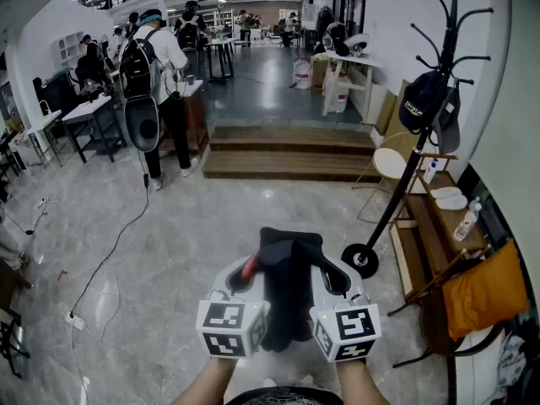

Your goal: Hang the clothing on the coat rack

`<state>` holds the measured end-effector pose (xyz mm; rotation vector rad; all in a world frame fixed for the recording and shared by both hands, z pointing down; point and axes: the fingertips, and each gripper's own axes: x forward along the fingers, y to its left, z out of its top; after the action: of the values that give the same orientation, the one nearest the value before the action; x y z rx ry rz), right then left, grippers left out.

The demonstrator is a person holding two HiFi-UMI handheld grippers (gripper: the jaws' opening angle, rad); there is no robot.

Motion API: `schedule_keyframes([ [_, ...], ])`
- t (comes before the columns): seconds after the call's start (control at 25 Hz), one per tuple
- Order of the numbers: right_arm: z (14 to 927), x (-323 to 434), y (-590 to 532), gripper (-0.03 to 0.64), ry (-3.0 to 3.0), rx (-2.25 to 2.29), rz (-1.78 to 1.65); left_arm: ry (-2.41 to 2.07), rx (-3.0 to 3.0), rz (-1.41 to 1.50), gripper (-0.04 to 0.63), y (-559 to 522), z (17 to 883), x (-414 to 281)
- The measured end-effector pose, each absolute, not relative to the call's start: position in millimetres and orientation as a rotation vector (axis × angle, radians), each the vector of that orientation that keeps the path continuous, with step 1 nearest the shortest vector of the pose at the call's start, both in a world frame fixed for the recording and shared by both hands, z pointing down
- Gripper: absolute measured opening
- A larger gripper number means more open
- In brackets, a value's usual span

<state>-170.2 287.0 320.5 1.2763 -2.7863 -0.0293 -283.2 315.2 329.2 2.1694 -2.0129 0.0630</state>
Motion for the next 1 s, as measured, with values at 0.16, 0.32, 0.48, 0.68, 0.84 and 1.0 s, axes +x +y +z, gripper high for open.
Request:
schedule_keyframes([
  [0.16,321,-170,285,0.018,-2.779,1.291,-0.019,-1.997,2.189,0.069,0.031,311,327,-280],
  [0.32,322,-173,283,0.018,-2.772,1.302,-0.014,-1.978,2.204,0.068,0.031,308,328,-279],
  [0.48,322,-180,281,0.018,-2.769,1.299,-0.016,-1.977,2.201,0.068,0.031,306,328,-285],
  [0.68,324,-183,275,0.018,-2.767,1.297,-0.008,-1.974,2.199,0.078,0.031,300,330,-288],
  [0.84,327,-186,268,0.018,-2.773,1.289,0.003,-1.974,2.193,0.080,0.031,294,333,-290],
  [1.0,330,-188,256,0.018,-2.779,1.283,0.012,-1.977,2.187,0.090,0.031,282,336,-291],
])
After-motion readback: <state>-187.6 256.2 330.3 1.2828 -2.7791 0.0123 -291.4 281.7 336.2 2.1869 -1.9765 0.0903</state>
